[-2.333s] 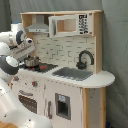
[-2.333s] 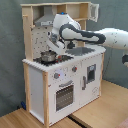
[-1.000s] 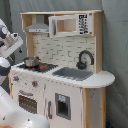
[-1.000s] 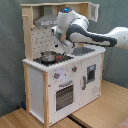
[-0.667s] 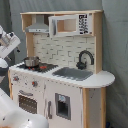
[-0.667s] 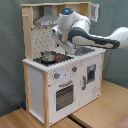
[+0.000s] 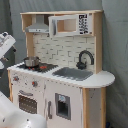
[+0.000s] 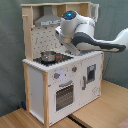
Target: Play with the kitchen
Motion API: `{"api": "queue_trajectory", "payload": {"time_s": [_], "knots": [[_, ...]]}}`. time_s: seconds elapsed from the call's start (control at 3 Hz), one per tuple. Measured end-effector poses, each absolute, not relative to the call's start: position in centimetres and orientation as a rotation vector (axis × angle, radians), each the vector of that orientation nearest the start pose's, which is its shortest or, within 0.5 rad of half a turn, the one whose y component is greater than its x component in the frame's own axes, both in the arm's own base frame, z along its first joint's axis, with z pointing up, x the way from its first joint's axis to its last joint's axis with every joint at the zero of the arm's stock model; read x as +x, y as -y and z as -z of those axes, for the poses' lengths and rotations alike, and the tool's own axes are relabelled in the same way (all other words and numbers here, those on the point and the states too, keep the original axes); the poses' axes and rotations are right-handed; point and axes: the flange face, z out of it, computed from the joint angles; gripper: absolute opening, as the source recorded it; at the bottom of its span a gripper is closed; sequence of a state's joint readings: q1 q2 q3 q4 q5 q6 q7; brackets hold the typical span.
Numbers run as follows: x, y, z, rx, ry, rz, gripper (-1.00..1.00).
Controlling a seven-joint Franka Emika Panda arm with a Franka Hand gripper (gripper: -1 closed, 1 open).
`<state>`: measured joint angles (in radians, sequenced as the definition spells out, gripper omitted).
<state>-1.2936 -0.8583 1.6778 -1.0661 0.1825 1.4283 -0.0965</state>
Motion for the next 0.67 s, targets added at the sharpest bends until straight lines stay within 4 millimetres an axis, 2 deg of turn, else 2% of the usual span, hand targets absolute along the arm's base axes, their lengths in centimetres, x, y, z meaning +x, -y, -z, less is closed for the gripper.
{"api": "queue_trajectory", "payload": {"time_s": [0.67], "knots": [[30.6, -55.8, -61.4, 2.207, -0.729, -0.412, 1.0]]}}
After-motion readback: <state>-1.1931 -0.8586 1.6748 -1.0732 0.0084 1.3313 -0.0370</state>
